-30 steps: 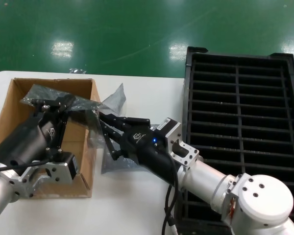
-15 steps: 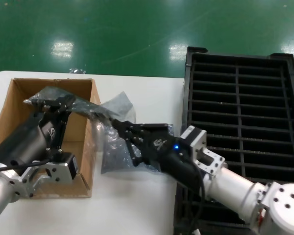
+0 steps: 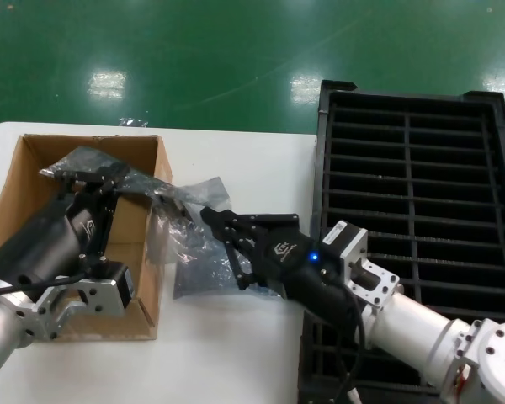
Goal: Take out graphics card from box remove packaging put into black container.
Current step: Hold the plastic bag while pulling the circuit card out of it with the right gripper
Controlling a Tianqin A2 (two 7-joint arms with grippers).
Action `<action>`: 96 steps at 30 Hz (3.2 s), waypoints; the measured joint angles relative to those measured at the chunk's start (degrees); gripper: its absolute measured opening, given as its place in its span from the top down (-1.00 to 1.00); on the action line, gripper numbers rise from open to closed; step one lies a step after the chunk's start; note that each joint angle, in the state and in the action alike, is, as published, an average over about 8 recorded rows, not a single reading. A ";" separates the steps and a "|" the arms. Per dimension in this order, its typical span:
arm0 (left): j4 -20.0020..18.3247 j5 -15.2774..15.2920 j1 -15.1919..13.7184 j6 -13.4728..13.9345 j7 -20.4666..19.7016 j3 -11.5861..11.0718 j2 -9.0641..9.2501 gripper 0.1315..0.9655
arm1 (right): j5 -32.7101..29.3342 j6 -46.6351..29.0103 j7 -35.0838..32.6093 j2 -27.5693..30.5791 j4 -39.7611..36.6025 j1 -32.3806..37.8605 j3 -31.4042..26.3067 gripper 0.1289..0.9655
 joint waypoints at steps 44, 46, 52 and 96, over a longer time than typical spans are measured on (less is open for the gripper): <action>0.00 0.00 0.00 0.00 -0.02 0.00 -0.01 0.98 | -1.27 2.89 0.71 -4.94 -1.26 2.24 -2.40 0.52; 0.00 0.00 0.00 0.00 -0.02 0.00 -0.01 0.98 | -1.33 2.97 0.94 -5.07 -1.24 2.36 -2.52 0.49; 0.00 0.01 0.00 0.00 -0.01 0.01 -0.01 0.98 | -1.44 3.07 1.36 -5.42 -1.16 2.70 -2.78 0.60; 0.00 0.00 0.00 0.00 -0.01 0.01 -0.01 0.98 | 2.57 0.88 4.84 6.98 14.97 -4.25 3.58 0.86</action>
